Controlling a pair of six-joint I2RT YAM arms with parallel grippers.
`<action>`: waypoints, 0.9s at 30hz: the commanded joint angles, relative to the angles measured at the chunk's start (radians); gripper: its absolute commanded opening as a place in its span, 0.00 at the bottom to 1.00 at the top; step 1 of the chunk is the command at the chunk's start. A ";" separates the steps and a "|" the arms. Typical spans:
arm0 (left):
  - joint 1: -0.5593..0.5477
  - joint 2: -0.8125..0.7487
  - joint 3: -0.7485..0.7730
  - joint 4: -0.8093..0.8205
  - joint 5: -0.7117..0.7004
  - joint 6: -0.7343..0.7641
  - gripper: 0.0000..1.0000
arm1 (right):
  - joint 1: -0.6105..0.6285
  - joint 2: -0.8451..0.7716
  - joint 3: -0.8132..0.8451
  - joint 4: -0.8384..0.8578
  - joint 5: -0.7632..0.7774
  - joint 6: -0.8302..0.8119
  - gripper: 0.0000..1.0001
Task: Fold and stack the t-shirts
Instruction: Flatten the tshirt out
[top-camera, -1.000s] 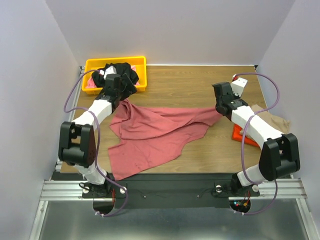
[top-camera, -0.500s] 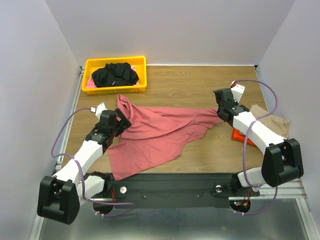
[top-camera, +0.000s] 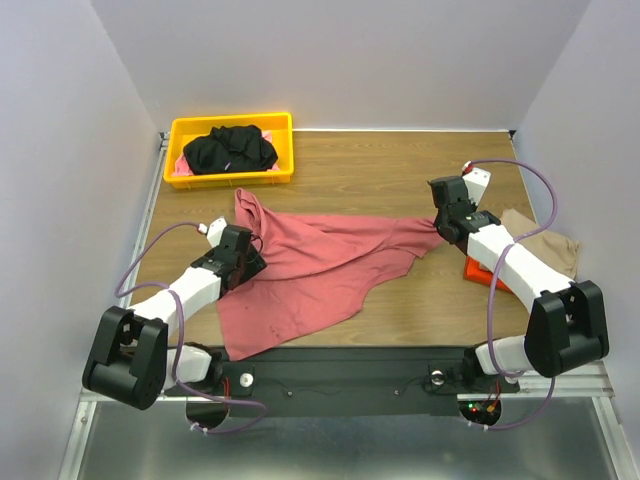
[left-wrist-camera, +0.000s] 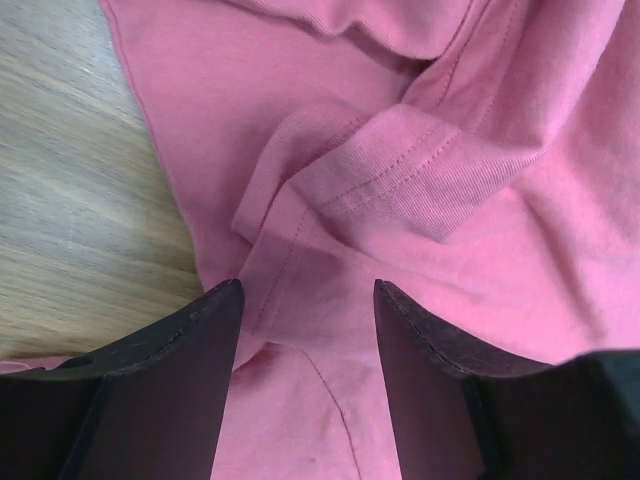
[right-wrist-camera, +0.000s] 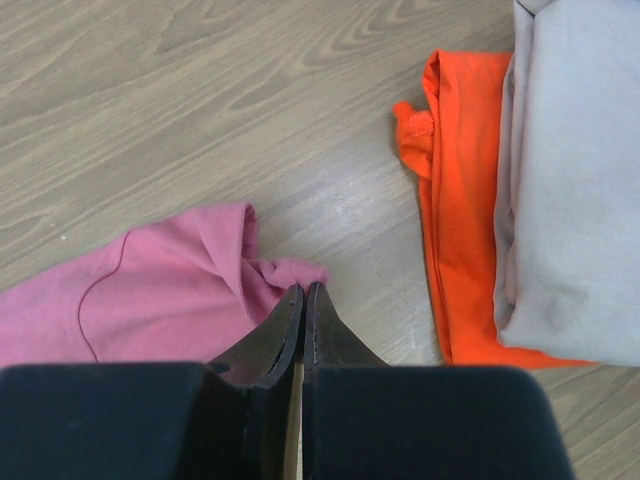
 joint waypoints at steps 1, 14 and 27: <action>-0.003 -0.008 0.021 0.000 -0.066 -0.022 0.66 | -0.004 -0.022 0.002 0.038 0.003 -0.004 0.00; -0.003 0.118 0.090 -0.007 -0.103 -0.010 0.53 | -0.004 -0.021 0.000 0.039 0.006 -0.010 0.00; -0.003 0.044 0.124 -0.046 -0.080 0.015 0.00 | -0.004 -0.019 -0.001 0.039 0.010 -0.012 0.00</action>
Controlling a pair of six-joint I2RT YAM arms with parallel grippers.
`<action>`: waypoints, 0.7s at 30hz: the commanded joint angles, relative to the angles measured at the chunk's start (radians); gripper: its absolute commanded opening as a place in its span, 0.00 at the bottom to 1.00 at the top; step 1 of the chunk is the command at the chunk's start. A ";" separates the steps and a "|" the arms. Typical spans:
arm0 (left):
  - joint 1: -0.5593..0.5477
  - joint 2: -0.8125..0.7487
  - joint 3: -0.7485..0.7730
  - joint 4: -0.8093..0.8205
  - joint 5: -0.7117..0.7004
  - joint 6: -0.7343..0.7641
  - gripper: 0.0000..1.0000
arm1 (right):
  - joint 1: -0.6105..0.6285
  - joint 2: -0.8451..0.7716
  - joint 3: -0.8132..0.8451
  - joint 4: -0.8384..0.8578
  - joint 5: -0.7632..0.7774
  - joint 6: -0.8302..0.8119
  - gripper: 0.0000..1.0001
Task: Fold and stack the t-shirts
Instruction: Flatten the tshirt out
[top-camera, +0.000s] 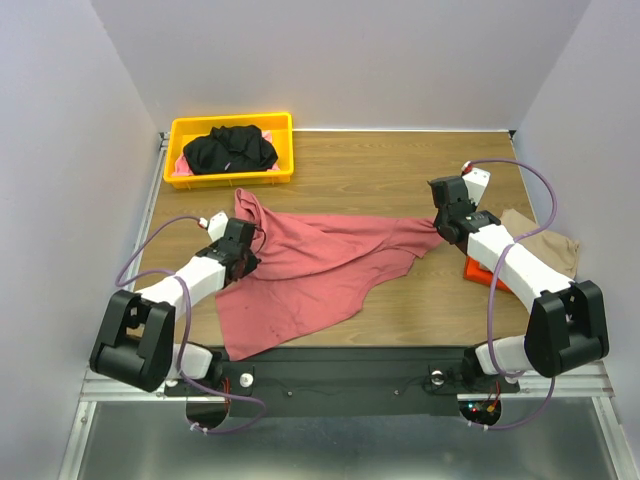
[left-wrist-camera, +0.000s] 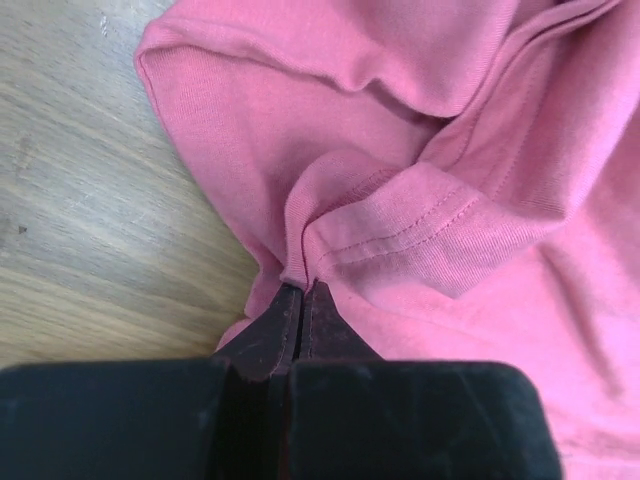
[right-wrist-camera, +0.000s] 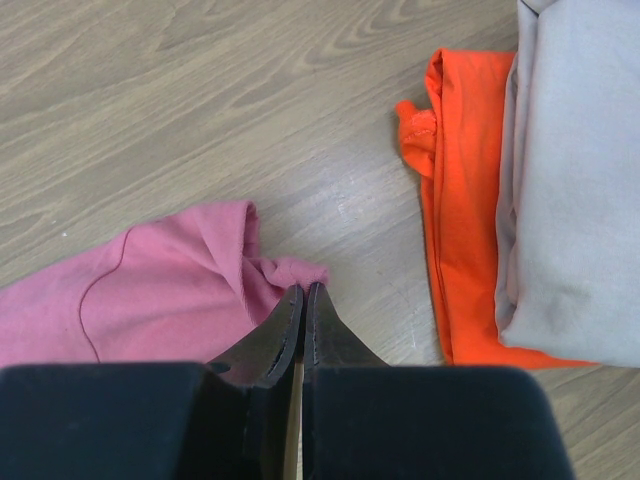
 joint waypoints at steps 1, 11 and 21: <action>-0.003 -0.072 0.059 -0.040 -0.008 0.019 0.00 | -0.006 -0.019 -0.001 0.039 0.014 -0.008 0.01; -0.003 -0.175 0.088 -0.083 0.001 0.058 0.00 | -0.004 -0.045 -0.007 0.039 0.010 -0.012 0.00; -0.003 -0.065 0.064 -0.070 0.033 0.050 0.23 | -0.004 -0.050 -0.017 0.038 0.003 -0.016 0.00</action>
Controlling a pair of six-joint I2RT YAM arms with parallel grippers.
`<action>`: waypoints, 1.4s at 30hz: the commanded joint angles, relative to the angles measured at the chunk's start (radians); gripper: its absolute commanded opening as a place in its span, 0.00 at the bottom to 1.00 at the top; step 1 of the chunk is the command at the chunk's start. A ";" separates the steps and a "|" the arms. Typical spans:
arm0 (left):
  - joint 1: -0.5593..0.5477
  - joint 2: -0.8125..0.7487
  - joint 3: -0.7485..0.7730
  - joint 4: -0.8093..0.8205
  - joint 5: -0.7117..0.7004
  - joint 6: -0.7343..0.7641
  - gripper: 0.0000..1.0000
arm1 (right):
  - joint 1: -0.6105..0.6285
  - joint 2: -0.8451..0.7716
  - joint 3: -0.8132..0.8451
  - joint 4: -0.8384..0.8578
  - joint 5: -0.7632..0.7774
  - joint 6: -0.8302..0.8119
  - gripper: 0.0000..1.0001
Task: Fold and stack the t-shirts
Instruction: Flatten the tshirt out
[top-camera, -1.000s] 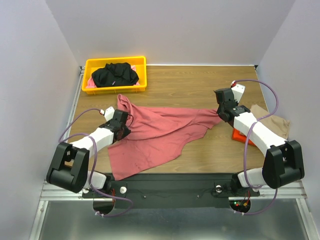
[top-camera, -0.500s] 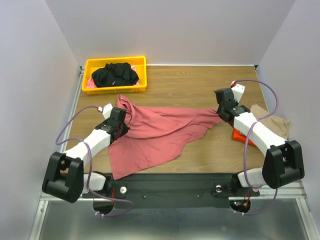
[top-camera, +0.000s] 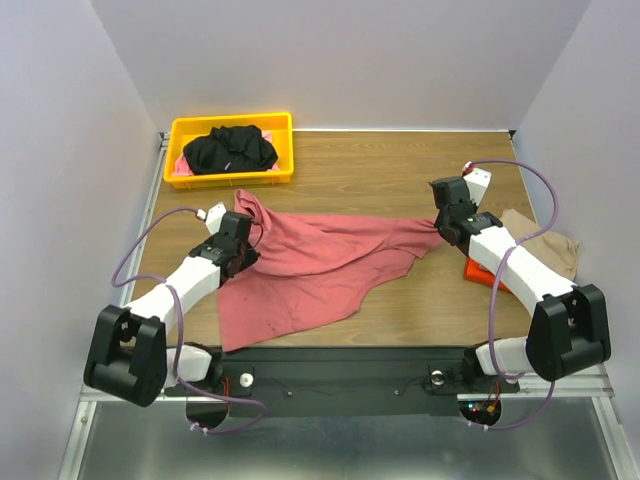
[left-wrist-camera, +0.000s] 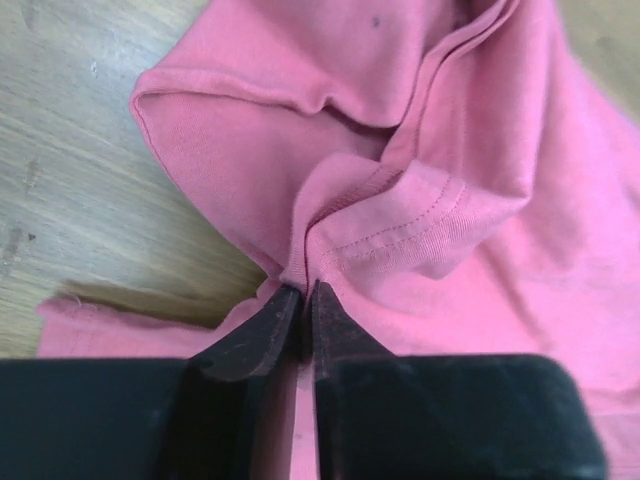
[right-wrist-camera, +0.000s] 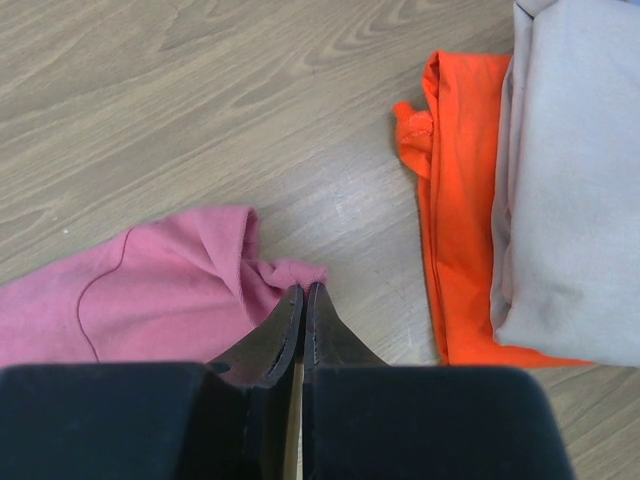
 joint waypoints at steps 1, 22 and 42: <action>-0.003 0.037 0.009 0.001 0.015 0.014 0.30 | -0.004 -0.028 -0.008 0.037 0.005 -0.004 0.00; -0.026 -0.027 0.031 -0.024 0.075 0.025 0.41 | -0.004 -0.010 -0.006 0.037 0.005 -0.017 0.00; -0.026 -0.142 0.029 0.079 0.076 0.055 0.00 | -0.004 -0.080 -0.005 0.037 -0.009 -0.034 0.00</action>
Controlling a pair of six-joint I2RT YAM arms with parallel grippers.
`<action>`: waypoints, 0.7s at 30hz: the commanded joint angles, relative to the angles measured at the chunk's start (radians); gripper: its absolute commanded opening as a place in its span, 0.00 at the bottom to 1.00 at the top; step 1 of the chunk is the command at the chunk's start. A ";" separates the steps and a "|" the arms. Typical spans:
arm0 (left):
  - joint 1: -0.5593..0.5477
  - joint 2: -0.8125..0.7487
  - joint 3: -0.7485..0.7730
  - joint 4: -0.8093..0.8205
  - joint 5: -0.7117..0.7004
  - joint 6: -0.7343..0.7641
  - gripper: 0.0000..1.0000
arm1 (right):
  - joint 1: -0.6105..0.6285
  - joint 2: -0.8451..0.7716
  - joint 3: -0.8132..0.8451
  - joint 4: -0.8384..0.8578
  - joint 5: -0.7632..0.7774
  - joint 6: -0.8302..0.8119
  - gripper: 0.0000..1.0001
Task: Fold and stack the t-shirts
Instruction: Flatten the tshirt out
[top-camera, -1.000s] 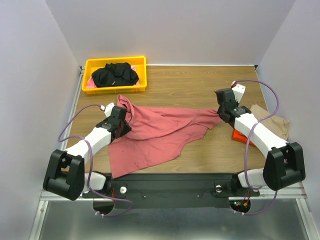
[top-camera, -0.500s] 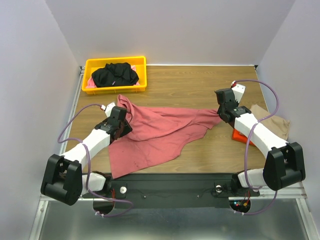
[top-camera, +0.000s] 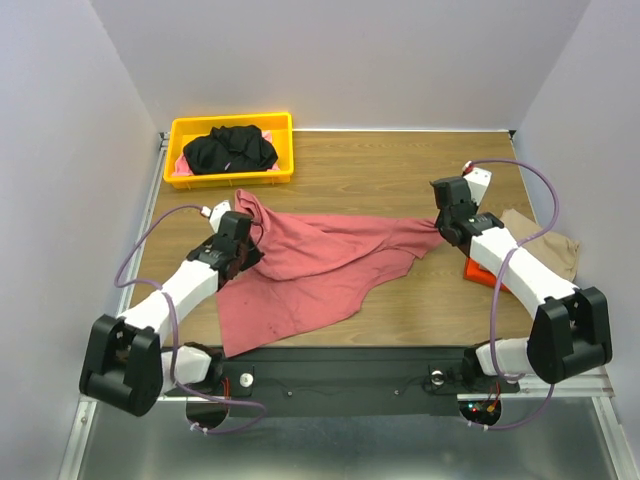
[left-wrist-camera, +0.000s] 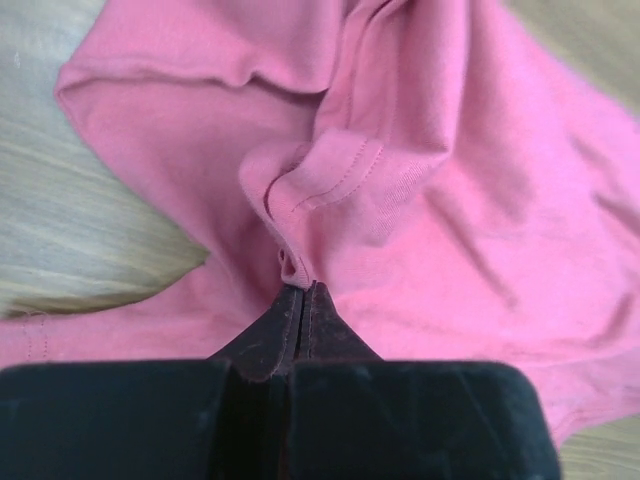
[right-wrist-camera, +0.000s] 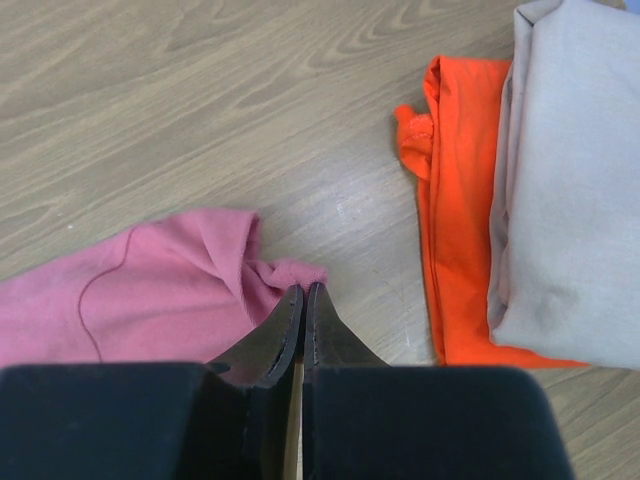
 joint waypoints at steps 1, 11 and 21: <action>-0.006 -0.147 0.053 0.072 -0.003 0.024 0.00 | -0.004 -0.109 0.004 0.038 -0.006 -0.022 0.00; -0.007 -0.474 0.392 0.096 -0.064 0.088 0.00 | -0.004 -0.381 0.287 -0.005 -0.176 -0.143 0.00; -0.007 -0.536 0.772 0.067 -0.003 0.159 0.00 | -0.004 -0.453 0.811 -0.150 -0.436 -0.205 0.00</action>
